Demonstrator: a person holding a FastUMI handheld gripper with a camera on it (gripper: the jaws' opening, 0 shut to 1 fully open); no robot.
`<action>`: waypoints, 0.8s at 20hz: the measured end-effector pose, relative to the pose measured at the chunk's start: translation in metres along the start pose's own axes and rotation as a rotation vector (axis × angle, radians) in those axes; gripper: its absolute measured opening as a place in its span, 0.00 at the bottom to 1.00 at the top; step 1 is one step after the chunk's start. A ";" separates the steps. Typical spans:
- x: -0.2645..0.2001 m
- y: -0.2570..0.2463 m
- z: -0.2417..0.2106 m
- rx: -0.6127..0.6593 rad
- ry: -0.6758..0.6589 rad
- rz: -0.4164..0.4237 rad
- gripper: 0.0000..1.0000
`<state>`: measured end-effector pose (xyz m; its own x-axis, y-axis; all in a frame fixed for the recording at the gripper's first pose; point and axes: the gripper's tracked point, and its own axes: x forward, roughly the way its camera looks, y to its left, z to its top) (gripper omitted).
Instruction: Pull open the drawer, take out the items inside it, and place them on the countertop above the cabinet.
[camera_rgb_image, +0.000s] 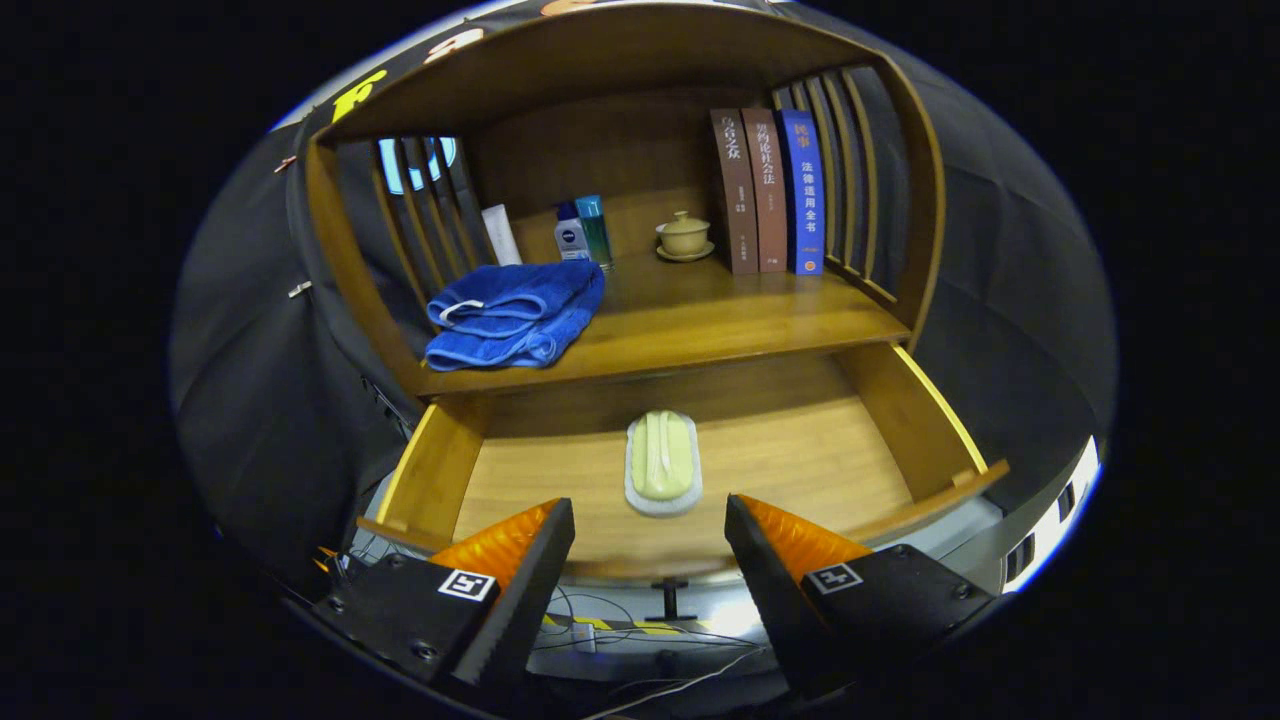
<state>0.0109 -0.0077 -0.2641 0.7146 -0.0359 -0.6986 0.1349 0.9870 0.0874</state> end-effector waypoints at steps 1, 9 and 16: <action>0.014 0.001 0.009 -0.005 0.018 0.001 0.97; 0.121 -0.005 0.001 -0.014 0.265 -0.040 0.84; 0.155 -0.017 -0.028 -0.055 0.431 -0.105 0.55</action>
<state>0.1001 -0.0262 -0.3939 0.3464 -0.0792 -0.9347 0.1467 0.9887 -0.0295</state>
